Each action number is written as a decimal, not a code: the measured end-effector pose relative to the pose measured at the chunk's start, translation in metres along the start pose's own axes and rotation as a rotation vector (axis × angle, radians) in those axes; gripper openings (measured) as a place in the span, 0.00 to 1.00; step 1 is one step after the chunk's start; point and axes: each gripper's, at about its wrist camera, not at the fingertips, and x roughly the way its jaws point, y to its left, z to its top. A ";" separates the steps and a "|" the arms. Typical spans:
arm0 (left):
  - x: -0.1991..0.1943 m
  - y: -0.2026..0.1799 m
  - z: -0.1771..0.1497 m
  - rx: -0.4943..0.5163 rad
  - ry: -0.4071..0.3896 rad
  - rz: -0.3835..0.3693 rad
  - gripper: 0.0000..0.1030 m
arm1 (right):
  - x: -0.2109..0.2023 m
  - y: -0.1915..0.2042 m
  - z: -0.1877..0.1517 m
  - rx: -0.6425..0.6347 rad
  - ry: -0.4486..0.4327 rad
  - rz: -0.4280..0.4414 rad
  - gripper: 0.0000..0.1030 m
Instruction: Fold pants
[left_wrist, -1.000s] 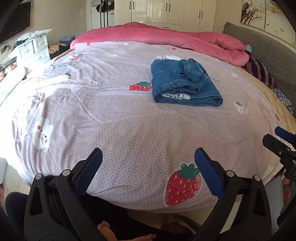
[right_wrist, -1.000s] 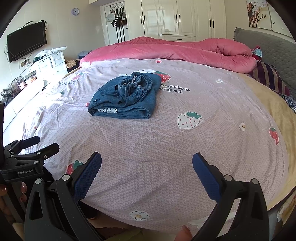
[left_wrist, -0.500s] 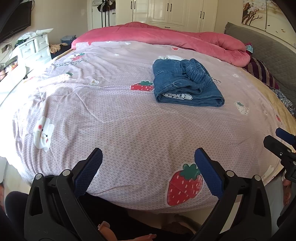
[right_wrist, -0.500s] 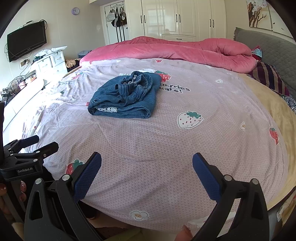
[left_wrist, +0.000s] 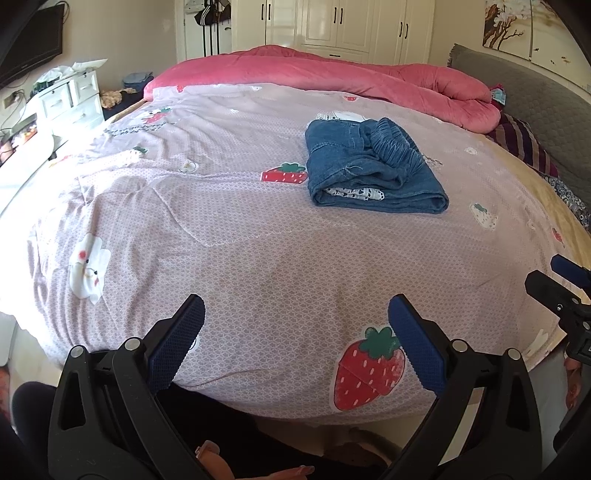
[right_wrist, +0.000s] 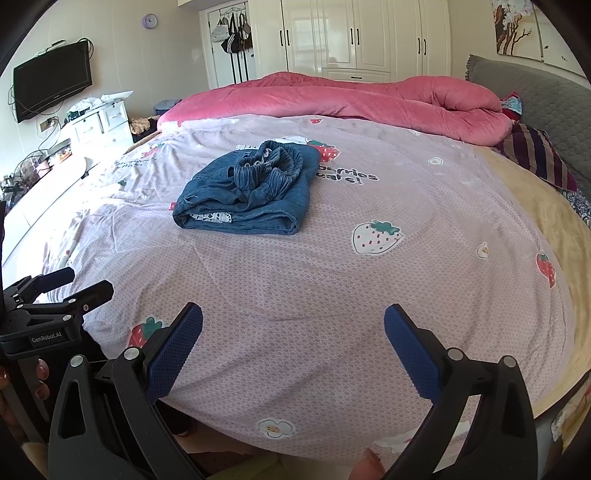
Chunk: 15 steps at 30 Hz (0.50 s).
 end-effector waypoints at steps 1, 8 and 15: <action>0.000 0.000 0.000 0.000 0.001 0.001 0.91 | 0.000 0.000 0.000 0.001 0.001 0.001 0.96; 0.001 0.000 0.000 0.004 0.008 -0.007 0.91 | 0.004 -0.005 -0.005 0.013 0.008 -0.014 0.96; -0.002 0.007 0.005 0.003 -0.027 -0.055 0.91 | 0.016 -0.017 -0.008 0.046 0.025 -0.041 0.96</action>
